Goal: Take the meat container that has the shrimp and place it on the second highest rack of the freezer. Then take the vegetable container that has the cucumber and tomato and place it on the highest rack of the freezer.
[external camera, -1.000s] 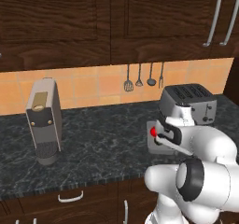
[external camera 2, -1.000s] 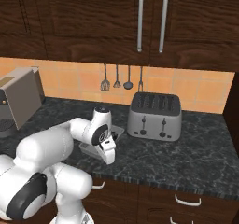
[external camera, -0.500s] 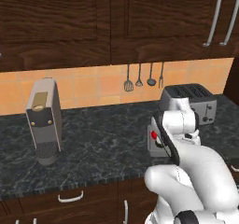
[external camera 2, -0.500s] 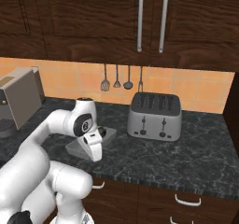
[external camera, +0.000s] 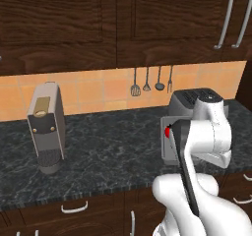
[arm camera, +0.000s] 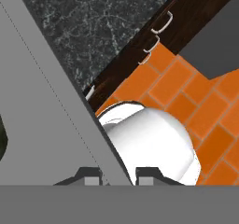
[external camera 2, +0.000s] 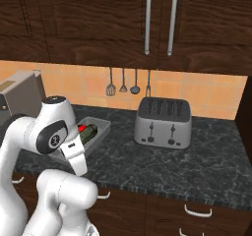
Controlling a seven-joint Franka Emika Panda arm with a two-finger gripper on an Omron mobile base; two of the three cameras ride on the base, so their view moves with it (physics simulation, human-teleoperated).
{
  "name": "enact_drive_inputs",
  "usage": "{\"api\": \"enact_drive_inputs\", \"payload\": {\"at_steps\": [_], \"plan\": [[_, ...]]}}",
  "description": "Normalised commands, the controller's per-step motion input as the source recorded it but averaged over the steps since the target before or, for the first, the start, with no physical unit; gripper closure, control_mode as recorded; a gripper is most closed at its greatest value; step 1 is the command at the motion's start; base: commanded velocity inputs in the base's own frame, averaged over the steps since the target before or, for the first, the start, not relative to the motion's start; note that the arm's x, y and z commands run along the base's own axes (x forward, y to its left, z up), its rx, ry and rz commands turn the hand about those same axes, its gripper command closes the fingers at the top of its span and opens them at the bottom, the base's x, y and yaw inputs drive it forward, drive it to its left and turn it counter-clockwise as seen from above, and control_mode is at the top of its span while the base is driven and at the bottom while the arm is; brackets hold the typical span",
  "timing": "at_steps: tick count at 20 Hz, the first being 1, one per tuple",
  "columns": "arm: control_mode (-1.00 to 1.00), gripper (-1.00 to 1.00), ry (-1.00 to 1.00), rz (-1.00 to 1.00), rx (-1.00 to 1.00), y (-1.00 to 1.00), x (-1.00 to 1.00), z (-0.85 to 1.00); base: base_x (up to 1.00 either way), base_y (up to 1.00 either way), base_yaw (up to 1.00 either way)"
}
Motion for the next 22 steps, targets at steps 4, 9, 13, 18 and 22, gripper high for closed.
{"api": "enact_drive_inputs", "payload": {"at_steps": [4, 9, 13, 18, 22], "plan": [[-1.00, 1.00, -0.01, 0.00, 0.00, 0.03, -0.33, 0.80, 0.00, 0.00, 0.00], [-1.00, 1.00, 0.00, 0.01, -0.01, 0.02, -0.20, 0.14, 0.00, 0.00, 0.00], [-1.00, 1.00, 0.00, 0.00, 0.00, 0.00, 0.00, 0.00, 0.00, 0.00, 0.00], [-1.00, 1.00, -0.02, 0.01, 0.00, 0.00, -0.31, 0.00, 0.00, 0.00, 0.00], [1.00, 1.00, 0.00, 0.00, 0.00, 0.00, 0.00, 0.00, -1.00, -0.05, 0.01]]}}
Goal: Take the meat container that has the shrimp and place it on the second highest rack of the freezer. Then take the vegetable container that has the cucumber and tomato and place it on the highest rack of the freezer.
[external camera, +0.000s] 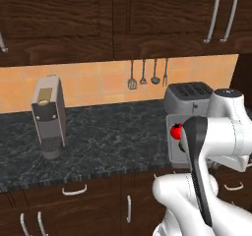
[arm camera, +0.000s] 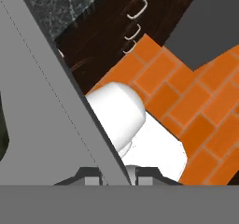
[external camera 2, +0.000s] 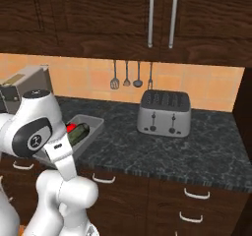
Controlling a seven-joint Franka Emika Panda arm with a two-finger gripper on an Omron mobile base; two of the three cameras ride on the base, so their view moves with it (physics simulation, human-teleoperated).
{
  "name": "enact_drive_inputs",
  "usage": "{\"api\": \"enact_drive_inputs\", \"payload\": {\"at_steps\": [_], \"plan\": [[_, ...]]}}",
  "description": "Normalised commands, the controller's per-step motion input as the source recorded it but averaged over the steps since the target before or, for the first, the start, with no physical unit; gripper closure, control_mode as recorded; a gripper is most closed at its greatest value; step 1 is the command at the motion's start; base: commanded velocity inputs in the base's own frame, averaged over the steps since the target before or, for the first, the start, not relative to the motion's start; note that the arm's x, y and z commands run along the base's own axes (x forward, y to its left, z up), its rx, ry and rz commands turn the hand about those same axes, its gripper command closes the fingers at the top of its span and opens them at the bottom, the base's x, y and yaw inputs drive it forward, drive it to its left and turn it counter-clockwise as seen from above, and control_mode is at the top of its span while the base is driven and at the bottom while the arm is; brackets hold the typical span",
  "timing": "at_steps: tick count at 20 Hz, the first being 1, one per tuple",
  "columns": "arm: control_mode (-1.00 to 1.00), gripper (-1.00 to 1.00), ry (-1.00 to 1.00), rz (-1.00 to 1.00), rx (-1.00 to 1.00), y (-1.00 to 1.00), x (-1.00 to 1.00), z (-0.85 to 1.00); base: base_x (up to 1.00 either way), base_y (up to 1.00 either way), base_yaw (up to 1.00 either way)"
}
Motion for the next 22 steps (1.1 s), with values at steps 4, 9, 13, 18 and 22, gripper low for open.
{"api": "enact_drive_inputs", "payload": {"at_steps": [4, 9, 13, 18, 22], "plan": [[1.00, 1.00, 0.00, 0.00, 0.00, 0.00, 0.00, 0.00, -1.00, -0.06, -0.18], [1.00, 1.00, 0.00, 0.00, 0.00, 0.00, 0.00, 0.00, -0.79, 0.07, -0.49], [1.00, 1.00, 0.00, 0.00, 0.00, 0.00, 0.00, 0.00, -0.63, 0.05, -0.58], [1.00, 1.00, 0.00, 0.00, 0.00, 0.00, 0.00, 0.00, -0.14, 0.28, -0.79], [1.00, 1.00, 0.00, 0.00, 0.00, 0.00, 0.00, 0.00, 0.00, 0.37, -0.92]]}}
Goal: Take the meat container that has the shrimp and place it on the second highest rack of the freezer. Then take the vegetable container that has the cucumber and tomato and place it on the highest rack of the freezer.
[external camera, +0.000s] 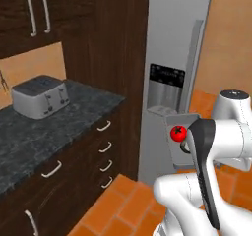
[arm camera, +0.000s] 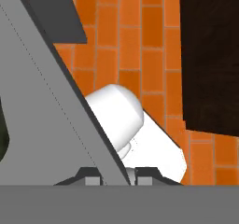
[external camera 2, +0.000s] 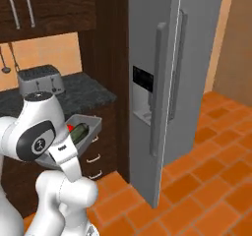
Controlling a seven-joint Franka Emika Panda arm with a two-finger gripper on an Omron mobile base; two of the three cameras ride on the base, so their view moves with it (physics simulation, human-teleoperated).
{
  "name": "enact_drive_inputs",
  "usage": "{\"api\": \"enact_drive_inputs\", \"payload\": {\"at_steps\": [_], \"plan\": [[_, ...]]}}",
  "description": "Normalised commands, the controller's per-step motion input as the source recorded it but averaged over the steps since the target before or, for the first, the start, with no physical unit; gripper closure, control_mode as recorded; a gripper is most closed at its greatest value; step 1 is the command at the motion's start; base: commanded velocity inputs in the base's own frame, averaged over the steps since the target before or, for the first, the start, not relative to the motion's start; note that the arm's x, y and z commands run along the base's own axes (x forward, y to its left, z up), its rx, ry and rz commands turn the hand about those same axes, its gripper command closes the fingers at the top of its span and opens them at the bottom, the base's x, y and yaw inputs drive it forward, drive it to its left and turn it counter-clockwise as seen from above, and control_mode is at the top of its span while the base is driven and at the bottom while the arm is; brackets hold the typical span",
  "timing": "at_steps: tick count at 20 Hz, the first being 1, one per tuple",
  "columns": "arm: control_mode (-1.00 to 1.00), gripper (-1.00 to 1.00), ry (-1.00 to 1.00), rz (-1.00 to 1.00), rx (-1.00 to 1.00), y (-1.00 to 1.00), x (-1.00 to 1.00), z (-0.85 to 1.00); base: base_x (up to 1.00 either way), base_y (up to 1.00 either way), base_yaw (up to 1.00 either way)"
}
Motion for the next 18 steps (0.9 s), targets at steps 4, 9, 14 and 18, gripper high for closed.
{"api": "enact_drive_inputs", "payload": {"at_steps": [4, 9, 14, 18], "plan": [[1.00, 1.00, 0.00, 0.00, 0.00, 0.00, 0.00, 0.00, 0.00, 0.35, -0.93], [1.00, 1.00, 0.00, 0.00, 0.00, 0.00, 0.00, 0.00, 0.08, 0.11, -0.82], [1.00, 1.00, 0.00, 0.00, 0.00, 0.00, 0.00, 0.00, 0.52, -0.18, -0.60], [1.00, 1.00, 0.00, 0.00, 0.00, 0.00, 0.00, 0.00, 1.00, -0.27, -0.11]]}}
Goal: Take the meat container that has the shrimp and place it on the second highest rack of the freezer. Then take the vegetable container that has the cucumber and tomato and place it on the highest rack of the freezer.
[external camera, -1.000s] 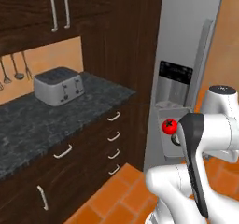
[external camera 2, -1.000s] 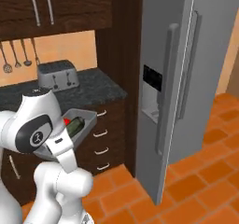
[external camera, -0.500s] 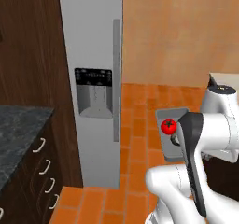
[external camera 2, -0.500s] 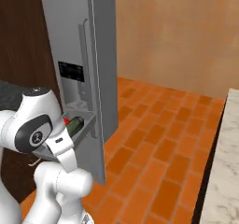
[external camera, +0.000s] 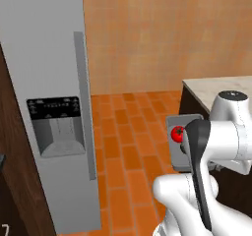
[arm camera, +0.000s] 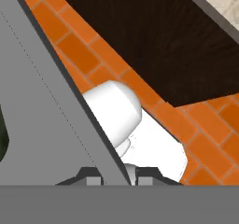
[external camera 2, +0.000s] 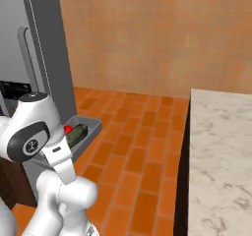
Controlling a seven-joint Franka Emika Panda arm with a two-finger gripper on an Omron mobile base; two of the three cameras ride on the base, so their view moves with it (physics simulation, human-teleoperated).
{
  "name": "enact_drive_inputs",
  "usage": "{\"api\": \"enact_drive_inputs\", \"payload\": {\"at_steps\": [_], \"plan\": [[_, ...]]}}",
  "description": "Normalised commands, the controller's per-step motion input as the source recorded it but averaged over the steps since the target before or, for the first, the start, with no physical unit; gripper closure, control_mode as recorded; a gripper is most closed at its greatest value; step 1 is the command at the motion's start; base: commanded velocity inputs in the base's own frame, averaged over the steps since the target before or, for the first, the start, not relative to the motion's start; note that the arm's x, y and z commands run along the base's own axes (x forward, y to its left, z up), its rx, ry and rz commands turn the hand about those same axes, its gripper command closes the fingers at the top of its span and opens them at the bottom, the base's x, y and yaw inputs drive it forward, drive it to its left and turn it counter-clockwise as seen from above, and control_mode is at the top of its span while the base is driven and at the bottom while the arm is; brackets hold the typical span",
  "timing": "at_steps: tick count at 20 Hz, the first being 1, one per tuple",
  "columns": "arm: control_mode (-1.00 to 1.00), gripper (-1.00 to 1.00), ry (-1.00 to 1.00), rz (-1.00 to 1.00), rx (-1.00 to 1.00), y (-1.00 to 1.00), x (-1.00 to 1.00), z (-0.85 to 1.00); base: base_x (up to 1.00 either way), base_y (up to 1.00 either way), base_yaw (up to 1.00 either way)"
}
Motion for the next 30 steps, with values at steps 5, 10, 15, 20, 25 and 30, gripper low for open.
{"api": "enact_drive_inputs", "payload": {"at_steps": [5, 10, 15, 20, 25, 30], "plan": [[1.00, 1.00, 0.00, 0.00, 0.00, 0.00, 0.00, 0.00, 1.00, -0.58, 0.08], [1.00, 1.00, 0.00, 0.00, 0.00, 0.00, 0.00, 0.00, 1.00, -0.68, 0.14], [1.00, 1.00, 0.00, 0.00, 0.00, 0.00, 0.00, 0.00, 1.00, -0.32, 0.31], [1.00, 1.00, 0.00, 0.00, 0.00, 0.00, 0.00, 0.00, 1.00, -0.02, 0.58], [1.00, 1.00, 0.00, 0.00, 0.00, 0.00, 0.00, 0.00, 0.98, -0.02, 0.74], [1.00, 1.00, 0.00, 0.00, 0.00, 0.00, 0.00, 0.00, 0.44, -0.07, 0.91]]}}
